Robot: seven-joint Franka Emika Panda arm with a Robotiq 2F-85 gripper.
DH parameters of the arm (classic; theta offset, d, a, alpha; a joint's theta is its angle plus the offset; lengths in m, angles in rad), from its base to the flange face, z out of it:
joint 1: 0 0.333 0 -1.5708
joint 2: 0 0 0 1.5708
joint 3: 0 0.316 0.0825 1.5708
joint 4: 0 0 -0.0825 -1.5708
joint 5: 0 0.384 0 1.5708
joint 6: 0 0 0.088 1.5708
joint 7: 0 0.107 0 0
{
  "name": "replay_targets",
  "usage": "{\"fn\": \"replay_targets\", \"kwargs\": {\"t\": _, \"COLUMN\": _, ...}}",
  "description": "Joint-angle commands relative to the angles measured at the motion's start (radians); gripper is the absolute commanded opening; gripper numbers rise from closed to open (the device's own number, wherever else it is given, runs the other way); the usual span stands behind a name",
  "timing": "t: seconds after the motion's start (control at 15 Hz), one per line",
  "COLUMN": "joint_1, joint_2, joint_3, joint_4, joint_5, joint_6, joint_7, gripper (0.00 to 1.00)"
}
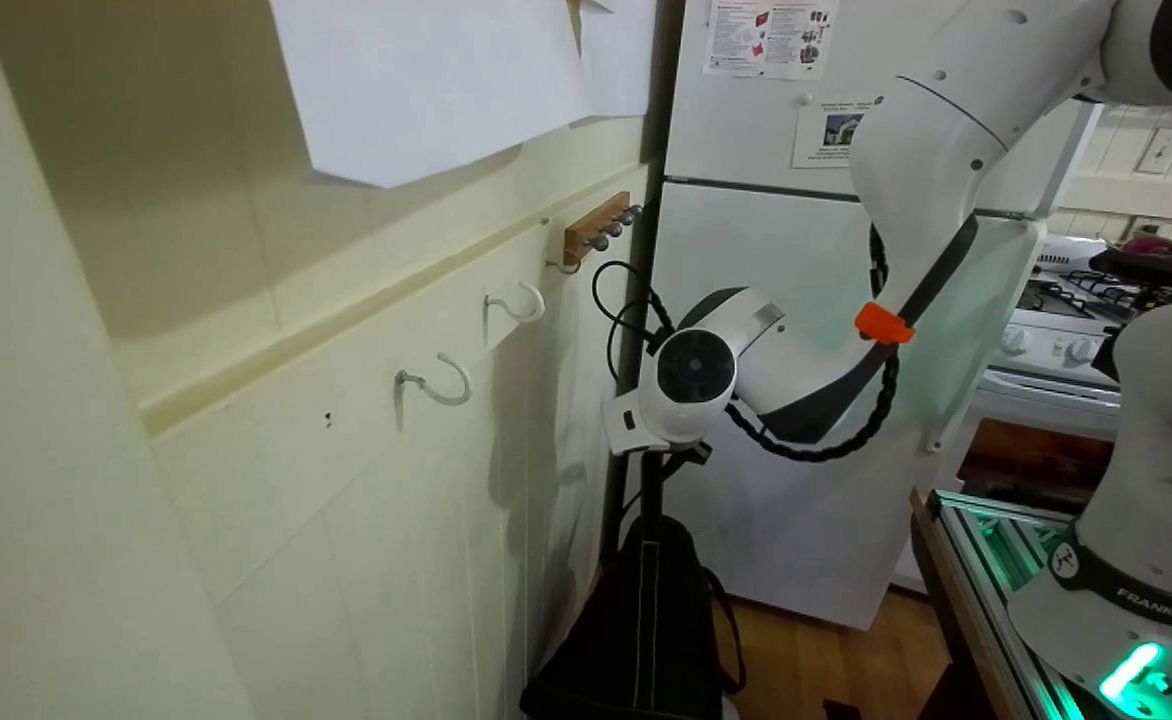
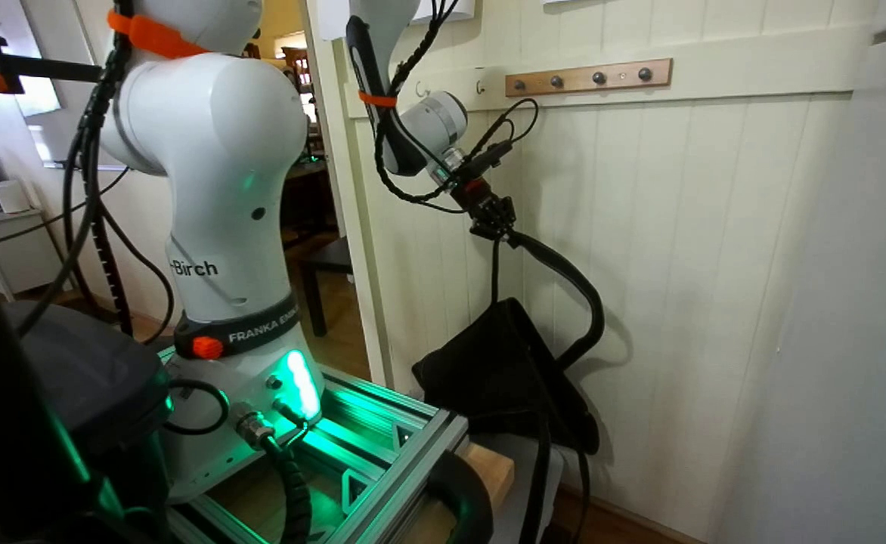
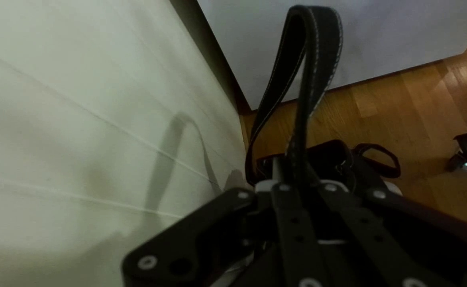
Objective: Hook the black bag on the third hook from the left
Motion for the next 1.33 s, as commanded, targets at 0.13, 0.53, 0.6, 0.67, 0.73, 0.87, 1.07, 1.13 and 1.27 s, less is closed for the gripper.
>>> {"fn": "replay_targets", "kwargs": {"t": 0.13, "joint_1": 0.021, "joint_2": -0.034, "joint_3": 0.042, "joint_4": -0.027, "joint_5": -0.067, "joint_6": -0.081, "joint_7": -0.018, "gripper": 0.02}}
{"fn": "replay_targets", "kwargs": {"t": 0.53, "joint_1": 0.051, "joint_2": -0.045, "joint_3": 0.104, "joint_4": -0.044, "joint_5": -0.073, "joint_6": -0.207, "joint_7": -0.108, "gripper": 0.02}}
{"fn": "replay_targets", "kwargs": {"t": 0.6, "joint_1": 0.054, "joint_2": -0.051, "joint_3": 0.113, "joint_4": -0.051, "joint_5": -0.082, "joint_6": -0.214, "joint_7": -0.136, "gripper": 0.02}}
{"fn": "replay_targets", "kwargs": {"t": 0.67, "joint_1": 0.058, "joint_2": -0.056, "joint_3": 0.121, "joint_4": -0.058, "joint_5": -0.088, "joint_6": -0.227, "joint_7": -0.158, "gripper": 0.02}}
{"fn": "replay_targets", "kwargs": {"t": 0.73, "joint_1": 0.062, "joint_2": -0.066, "joint_3": 0.130, "joint_4": -0.065, "joint_5": -0.092, "joint_6": -0.242, "joint_7": -0.185, "gripper": 0.02}}
{"fn": "replay_targets", "kwargs": {"t": 0.87, "joint_1": 0.072, "joint_2": -0.083, "joint_3": 0.143, "joint_4": -0.077, "joint_5": -0.106, "joint_6": -0.275, "joint_7": -0.232, "gripper": 0.02}}
{"fn": "replay_targets", "kwargs": {"t": 1.07, "joint_1": 0.086, "joint_2": -0.114, "joint_3": 0.160, "joint_4": -0.092, "joint_5": -0.146, "joint_6": -0.332, "joint_7": -0.309, "gripper": 0.02}}
{"fn": "replay_targets", "kwargs": {"t": 1.13, "joint_1": 0.088, "joint_2": -0.122, "joint_3": 0.165, "joint_4": -0.094, "joint_5": -0.161, "joint_6": -0.344, "joint_7": -0.337, "gripper": 0.02}}
{"fn": "replay_targets", "kwargs": {"t": 1.27, "joint_1": 0.095, "joint_2": -0.138, "joint_3": 0.175, "joint_4": -0.096, "joint_5": -0.192, "joint_6": -0.360, "joint_7": -0.404, "gripper": 0.02}}
